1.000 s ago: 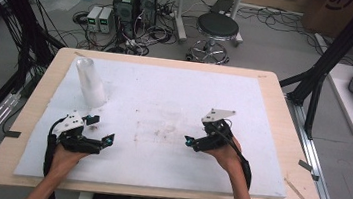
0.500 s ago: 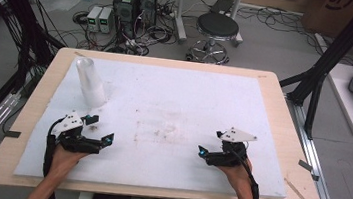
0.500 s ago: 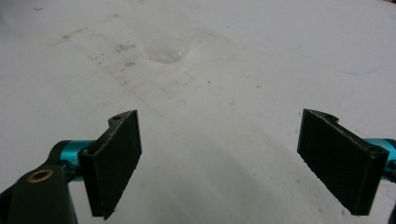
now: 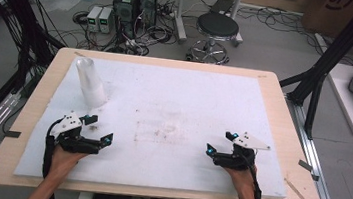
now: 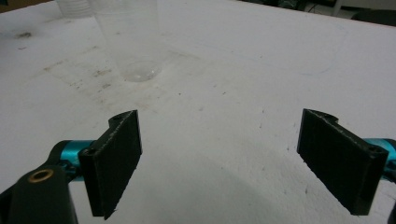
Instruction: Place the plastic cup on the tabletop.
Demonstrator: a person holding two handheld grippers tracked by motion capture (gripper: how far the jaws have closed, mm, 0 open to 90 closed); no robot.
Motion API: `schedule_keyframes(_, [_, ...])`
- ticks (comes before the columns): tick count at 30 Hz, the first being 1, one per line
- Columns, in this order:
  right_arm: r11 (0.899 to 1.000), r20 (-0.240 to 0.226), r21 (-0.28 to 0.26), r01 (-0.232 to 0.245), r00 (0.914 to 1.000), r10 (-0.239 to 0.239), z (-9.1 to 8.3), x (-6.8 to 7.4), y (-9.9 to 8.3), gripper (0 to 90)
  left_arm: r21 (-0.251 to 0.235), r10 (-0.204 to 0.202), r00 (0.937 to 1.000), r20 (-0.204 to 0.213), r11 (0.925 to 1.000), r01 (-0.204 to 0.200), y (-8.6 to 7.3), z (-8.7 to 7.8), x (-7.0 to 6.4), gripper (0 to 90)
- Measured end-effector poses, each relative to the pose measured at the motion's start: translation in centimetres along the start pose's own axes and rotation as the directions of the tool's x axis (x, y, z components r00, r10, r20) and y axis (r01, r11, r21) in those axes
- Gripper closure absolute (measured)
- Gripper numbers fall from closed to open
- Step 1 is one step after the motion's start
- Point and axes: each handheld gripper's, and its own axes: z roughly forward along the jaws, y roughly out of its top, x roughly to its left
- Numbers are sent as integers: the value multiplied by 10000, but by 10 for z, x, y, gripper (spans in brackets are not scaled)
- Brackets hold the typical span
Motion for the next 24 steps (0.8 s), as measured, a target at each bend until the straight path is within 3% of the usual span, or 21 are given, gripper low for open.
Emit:
schedule_keyframes(9, [9998,15,153,103,9999,-103,6,1,-4,140,35,70,10000,-35,10000,-69,0,0,-1,42])
schedule_keyframes(24, [9993,43,-43,363,9993,-363,4,3,-6,140,90,230,9997,-78,9997,-229,0,1,-2,42])
